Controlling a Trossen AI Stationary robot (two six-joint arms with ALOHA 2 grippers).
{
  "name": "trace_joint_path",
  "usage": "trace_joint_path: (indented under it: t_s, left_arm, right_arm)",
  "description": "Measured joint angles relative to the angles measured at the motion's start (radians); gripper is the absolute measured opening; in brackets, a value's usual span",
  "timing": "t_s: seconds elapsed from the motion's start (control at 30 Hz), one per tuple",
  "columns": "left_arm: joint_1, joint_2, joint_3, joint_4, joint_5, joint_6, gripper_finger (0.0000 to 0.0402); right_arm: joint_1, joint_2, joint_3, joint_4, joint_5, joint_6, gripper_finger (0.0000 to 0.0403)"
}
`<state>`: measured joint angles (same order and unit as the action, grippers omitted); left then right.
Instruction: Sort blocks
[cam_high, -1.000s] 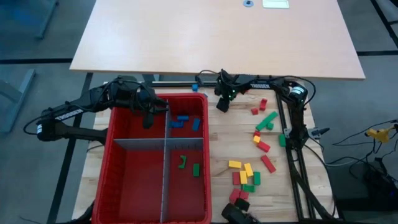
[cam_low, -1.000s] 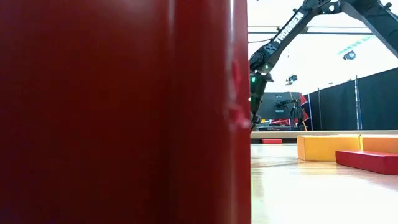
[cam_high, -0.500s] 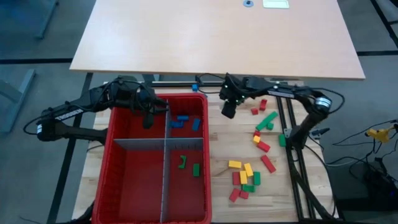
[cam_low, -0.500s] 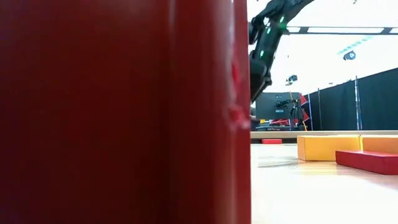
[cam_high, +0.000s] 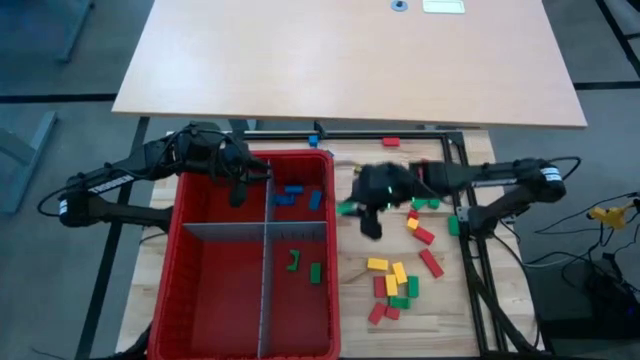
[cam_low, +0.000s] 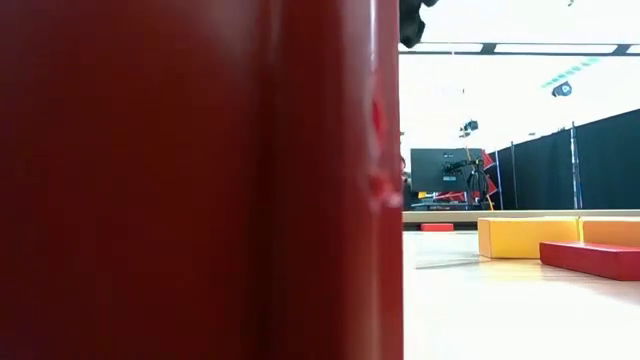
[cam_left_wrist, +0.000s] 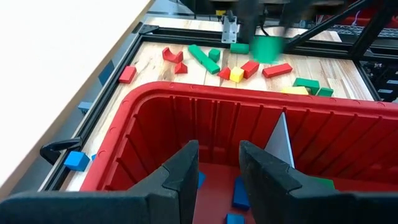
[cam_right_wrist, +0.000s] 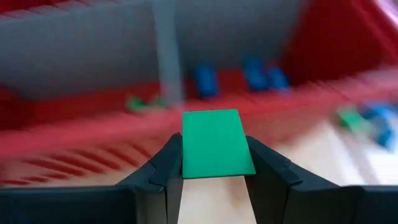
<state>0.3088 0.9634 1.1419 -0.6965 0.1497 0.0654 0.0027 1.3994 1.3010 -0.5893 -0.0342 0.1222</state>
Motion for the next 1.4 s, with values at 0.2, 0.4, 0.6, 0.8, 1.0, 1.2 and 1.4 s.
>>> trace_joint_path:
  t_s: [0.2,0.4,0.6,0.8,1.0,1.2,1.4]
  left_arm:
    - [0.0,0.0,0.0,0.001,0.0,-0.005,0.0103]
    - [0.0,0.0,0.0,0.0,0.0,-0.026,0.0103]
    - [0.0,0.0,0.0,0.0,0.0,-0.031,0.0103]
    - [0.0,0.0,0.0,0.0,0.0,-0.045,0.0103]
    - [0.0,0.0,0.0,0.0,0.0,-0.049,0.0103]
    - [0.0,0.0,0.0,-0.017,0.0,-0.049,0.0103]
    - [0.0,0.0,0.0,-0.026,0.0,-0.053,0.0103]
  right_arm:
    - [0.186,0.041,0.0,0.225,-0.003,0.013,0.012]
    - [0.239,0.097,0.0,0.32,-0.027,0.055,0.0123]
    - [0.24,0.174,0.0,0.367,-0.036,0.088,0.0136]
    - [0.24,0.246,0.026,0.394,-0.082,0.088,0.0162]
    - [0.242,0.28,0.051,0.394,-0.079,0.088,0.0193]
    - [0.23,0.253,0.052,0.34,-0.069,0.063,0.0225]
    - [0.193,0.165,0.052,0.111,0.092,0.06,0.0239]
